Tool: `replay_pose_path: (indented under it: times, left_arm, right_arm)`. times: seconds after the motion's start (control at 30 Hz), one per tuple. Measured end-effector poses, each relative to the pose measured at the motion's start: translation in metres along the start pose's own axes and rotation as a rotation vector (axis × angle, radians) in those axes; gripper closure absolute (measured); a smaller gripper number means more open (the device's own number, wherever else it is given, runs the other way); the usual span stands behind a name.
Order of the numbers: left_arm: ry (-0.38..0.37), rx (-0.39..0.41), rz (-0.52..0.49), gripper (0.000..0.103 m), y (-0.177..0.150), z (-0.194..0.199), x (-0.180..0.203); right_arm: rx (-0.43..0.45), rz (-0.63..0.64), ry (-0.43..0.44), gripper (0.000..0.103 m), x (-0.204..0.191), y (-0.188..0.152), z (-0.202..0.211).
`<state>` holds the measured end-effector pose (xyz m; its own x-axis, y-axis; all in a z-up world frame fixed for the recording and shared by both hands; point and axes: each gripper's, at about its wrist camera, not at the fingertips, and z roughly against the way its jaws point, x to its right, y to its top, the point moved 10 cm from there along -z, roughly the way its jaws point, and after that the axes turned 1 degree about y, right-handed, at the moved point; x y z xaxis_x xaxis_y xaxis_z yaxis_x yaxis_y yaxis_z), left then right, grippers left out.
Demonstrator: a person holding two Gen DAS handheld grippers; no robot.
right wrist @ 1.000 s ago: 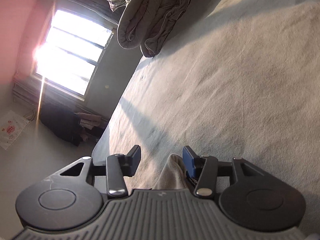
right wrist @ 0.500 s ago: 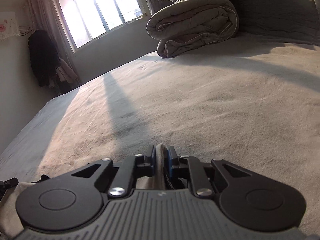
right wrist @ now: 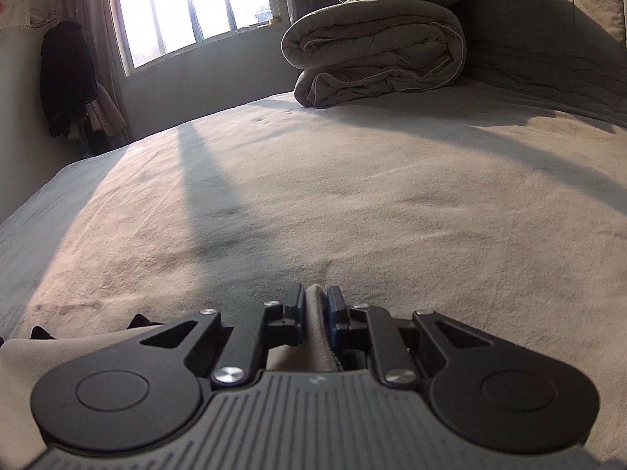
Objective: Fold clothes
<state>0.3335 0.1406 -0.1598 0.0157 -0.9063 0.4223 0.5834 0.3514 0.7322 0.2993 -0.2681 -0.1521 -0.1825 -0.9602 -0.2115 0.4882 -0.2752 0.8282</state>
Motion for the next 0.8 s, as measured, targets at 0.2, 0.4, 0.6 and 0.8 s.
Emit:
replay_pose_path:
  times: [0.2,0.4,0.6,0.8]
  left_arm:
    - [0.023,-0.071,0.083,0.051,0.002,0.035,-0.003]
    - [0.042,-0.214,0.243,0.038,-0.022,0.081,-0.017]
    - [-0.028,-0.312,0.487,0.026,-0.053,0.125,-0.028]
    - [-0.132,-0.344,0.687,0.027,-0.092,0.128,-0.017]
  right_arm:
    - [-0.061,-0.069,0.029,0.057,0.005,0.007,0.029]
    - [-0.164,-0.251,0.053,0.051,0.025,-0.004,0.073]
    - [-0.27,-0.458,0.109,0.051,0.035,-0.029,0.117]
    - [-0.329,-0.617,0.184,0.051,0.021,-0.058,0.132]
